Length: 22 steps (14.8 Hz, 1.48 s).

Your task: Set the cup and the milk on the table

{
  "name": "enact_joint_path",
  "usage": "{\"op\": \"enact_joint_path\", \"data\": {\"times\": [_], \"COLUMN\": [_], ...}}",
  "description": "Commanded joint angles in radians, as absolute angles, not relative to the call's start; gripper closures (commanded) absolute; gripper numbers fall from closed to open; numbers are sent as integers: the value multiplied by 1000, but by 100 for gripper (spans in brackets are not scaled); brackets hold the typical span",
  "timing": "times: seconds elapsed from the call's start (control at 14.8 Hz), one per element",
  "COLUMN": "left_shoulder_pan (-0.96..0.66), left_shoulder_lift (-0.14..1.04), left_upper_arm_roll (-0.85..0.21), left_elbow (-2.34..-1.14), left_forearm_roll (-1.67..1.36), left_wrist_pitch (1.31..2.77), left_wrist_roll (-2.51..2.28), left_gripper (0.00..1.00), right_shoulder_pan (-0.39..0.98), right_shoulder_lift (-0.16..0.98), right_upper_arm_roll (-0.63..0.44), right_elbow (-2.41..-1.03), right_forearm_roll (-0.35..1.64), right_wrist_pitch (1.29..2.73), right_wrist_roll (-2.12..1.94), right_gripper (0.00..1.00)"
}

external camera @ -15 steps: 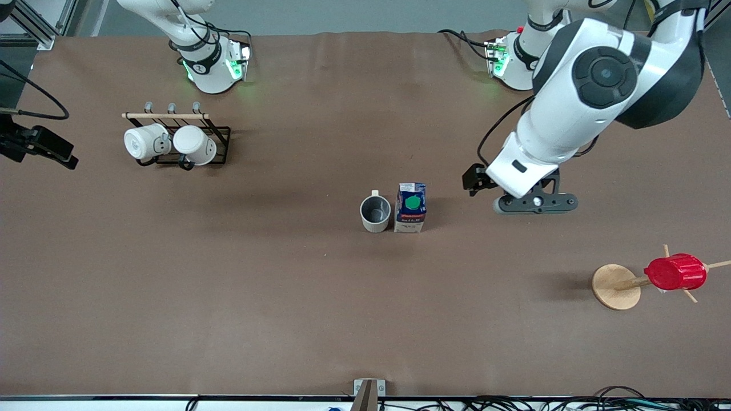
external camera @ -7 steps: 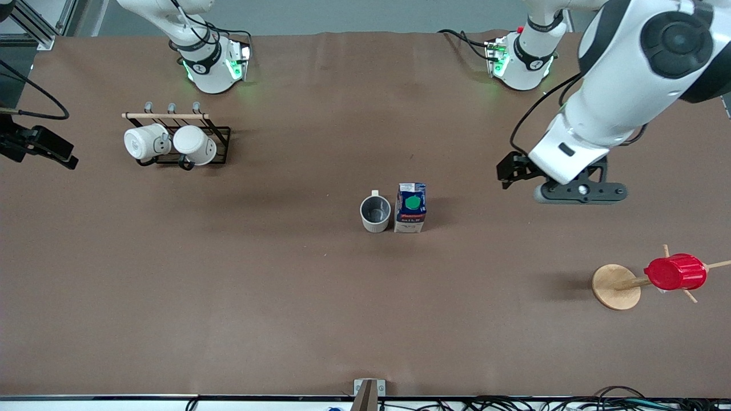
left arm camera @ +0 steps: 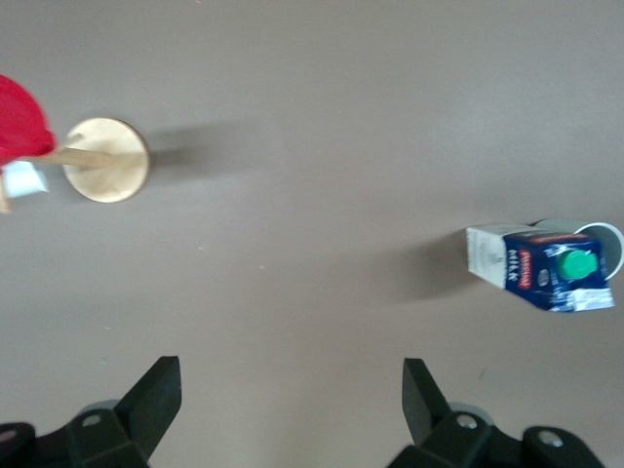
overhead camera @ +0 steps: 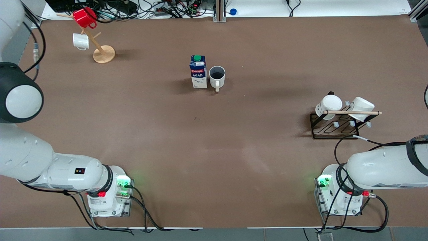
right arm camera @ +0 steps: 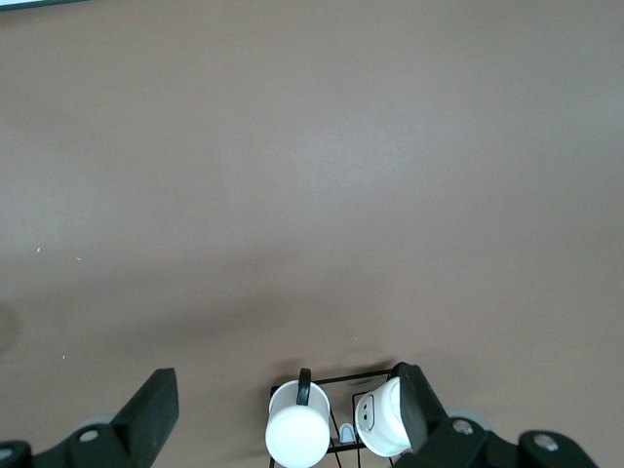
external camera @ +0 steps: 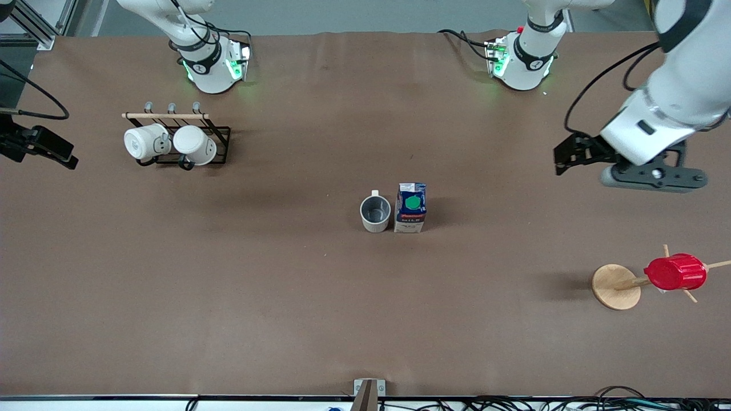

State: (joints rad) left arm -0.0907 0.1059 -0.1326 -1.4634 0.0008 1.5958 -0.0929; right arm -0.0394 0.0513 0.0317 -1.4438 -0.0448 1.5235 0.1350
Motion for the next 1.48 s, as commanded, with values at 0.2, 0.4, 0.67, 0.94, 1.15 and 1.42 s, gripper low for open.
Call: {"op": "enact_joint_path", "data": {"times": [0.2, 0.4, 0.67, 0.94, 1.15, 1.42], "left_shoulder_pan": [-109, -103, -97, -94, -62, -60], "left_shoulder_lift": [26, 21, 26, 43, 28, 18], "left_upper_arm_roll": [-77, -77, -83, -86, -115, -121], "left_elbow": [-1540, -1554, -1560, -1533, -1539, -1548], "left_forearm_roll": [-5, -3, -14, -12, -14, -8], "left_wrist_pitch": [1585, 1591, 1611, 1611, 1611, 1611], "left_wrist_roll": [-31, 0, 3, 0, -14, -41], "left_gripper": [0, 0, 0, 0, 0, 0], "right_shoulder_pan": [-44, -44, -44, -44, -44, -44], "right_shoulder_lift": [26, 26, 28, 28, 28, 26], "right_upper_arm_roll": [32, 32, 32, 32, 32, 34], "right_elbow": [-1471, -1471, -1471, -1470, -1471, -1471], "right_forearm_roll": [-23, -23, -25, -23, -25, -23], "right_wrist_pitch": [1531, 1531, 1531, 1529, 1529, 1531], "right_wrist_roll": [126, 126, 126, 126, 126, 126], "right_gripper": [0, 0, 0, 0, 0, 0]}}
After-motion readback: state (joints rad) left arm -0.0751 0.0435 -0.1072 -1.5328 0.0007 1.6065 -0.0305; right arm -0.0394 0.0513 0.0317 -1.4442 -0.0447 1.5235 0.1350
